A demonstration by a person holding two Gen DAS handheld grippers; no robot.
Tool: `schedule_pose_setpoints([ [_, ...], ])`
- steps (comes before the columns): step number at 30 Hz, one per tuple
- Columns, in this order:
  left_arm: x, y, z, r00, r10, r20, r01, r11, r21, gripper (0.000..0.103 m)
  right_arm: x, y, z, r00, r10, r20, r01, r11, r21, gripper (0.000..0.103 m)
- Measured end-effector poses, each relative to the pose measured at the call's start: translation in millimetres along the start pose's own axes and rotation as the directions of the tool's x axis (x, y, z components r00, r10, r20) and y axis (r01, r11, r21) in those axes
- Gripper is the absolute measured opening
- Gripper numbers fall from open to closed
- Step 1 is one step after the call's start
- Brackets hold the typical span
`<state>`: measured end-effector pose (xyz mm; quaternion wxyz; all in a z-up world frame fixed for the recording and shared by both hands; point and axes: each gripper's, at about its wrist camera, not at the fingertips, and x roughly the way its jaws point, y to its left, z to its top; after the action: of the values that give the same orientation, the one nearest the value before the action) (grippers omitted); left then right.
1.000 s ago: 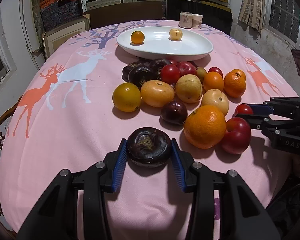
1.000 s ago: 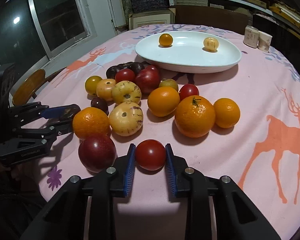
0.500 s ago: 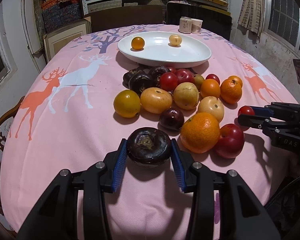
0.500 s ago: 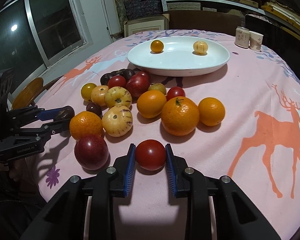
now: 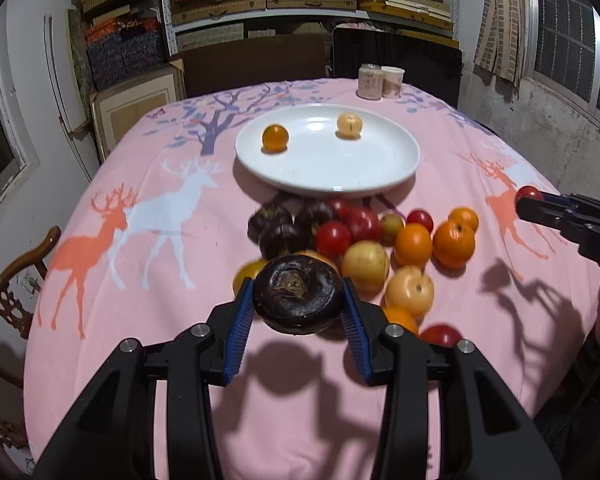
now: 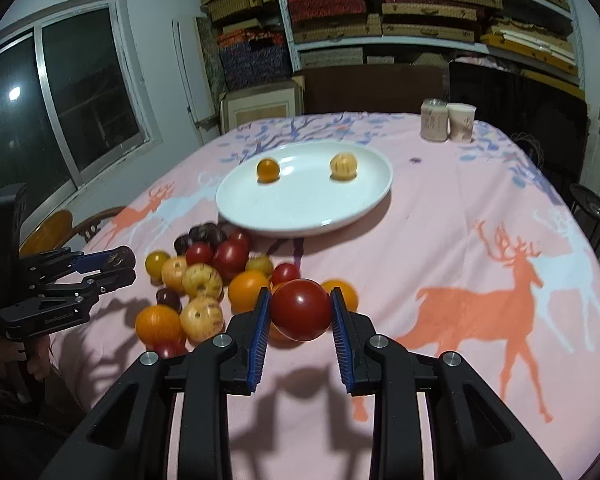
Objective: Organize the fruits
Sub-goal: 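Lower both held tomatoes onto the white plate and open both grippers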
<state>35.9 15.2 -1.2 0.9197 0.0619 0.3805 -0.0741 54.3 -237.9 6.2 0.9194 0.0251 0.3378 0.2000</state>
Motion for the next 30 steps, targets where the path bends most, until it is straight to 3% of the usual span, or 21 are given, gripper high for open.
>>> schedule_pose_setpoints([
  [12,29.7,4.9,81.0,0.998,0.043,0.042,-0.041,0.998,-0.04,0.042,3.2,-21.2,65.3,0.996,-0.049,0.075,0.047,0.999,0.026,0.03],
  [20,73.3,3.6,117.7,0.999,0.042,0.007,-0.042,0.999,-0.031,0.042,40.7,-27.0,100.9,0.997,-0.063,0.053,0.062,0.998,0.019,0.03],
  [30,138.9,10.1,135.2,0.996,0.052,-0.076,-0.055,0.998,-0.038,0.042,107.4,-35.6,123.6,0.997,-0.074,-0.025,0.074,0.997,0.007,0.03],
])
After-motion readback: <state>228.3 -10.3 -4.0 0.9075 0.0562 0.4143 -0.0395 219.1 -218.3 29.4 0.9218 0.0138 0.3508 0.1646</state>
